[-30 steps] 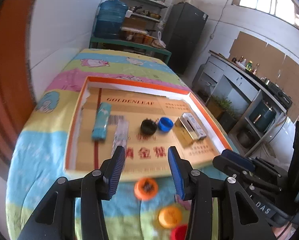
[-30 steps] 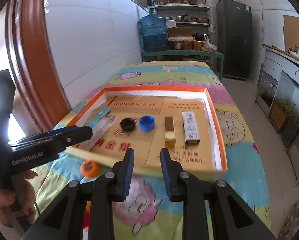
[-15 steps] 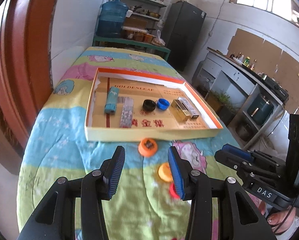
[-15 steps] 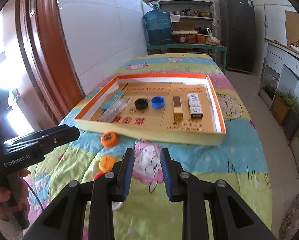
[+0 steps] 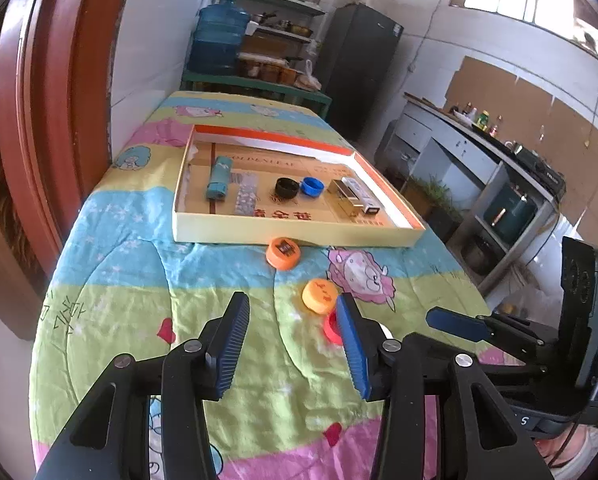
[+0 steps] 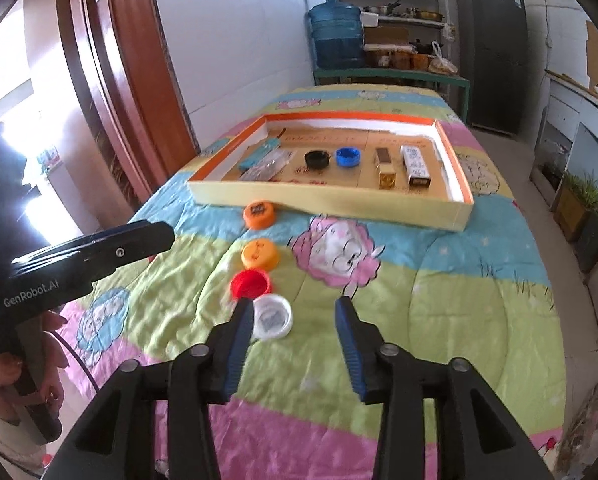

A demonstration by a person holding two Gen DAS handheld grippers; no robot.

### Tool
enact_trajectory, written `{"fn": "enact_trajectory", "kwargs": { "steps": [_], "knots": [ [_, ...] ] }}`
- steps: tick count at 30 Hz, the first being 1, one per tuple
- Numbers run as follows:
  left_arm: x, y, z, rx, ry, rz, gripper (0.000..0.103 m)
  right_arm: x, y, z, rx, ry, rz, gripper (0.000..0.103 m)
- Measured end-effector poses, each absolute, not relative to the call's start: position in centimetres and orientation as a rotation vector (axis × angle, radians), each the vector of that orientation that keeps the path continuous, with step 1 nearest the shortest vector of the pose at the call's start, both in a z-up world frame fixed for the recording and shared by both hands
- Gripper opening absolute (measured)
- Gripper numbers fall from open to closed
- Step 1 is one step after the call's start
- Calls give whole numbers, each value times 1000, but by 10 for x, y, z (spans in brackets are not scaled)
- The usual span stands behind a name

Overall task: Organize rigid objects
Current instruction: 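Withdraw both tools from the tray toward the remaining caps on the quilt, then grasp the white bottle cap with the right gripper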

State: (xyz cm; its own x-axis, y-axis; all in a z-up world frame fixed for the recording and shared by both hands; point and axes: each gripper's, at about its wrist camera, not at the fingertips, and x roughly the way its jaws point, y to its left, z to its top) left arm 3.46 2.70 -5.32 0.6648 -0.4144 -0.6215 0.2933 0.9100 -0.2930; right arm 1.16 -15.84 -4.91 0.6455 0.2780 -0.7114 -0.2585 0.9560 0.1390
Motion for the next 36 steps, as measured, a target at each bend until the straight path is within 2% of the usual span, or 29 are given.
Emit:
{"fn": "enact_trajectory", "kwargs": {
  "steps": [36],
  "knots": [
    [16, 35, -66, -97, 767, -349, 48, 11, -129, -77, -102, 852, 259, 48]
  ]
}}
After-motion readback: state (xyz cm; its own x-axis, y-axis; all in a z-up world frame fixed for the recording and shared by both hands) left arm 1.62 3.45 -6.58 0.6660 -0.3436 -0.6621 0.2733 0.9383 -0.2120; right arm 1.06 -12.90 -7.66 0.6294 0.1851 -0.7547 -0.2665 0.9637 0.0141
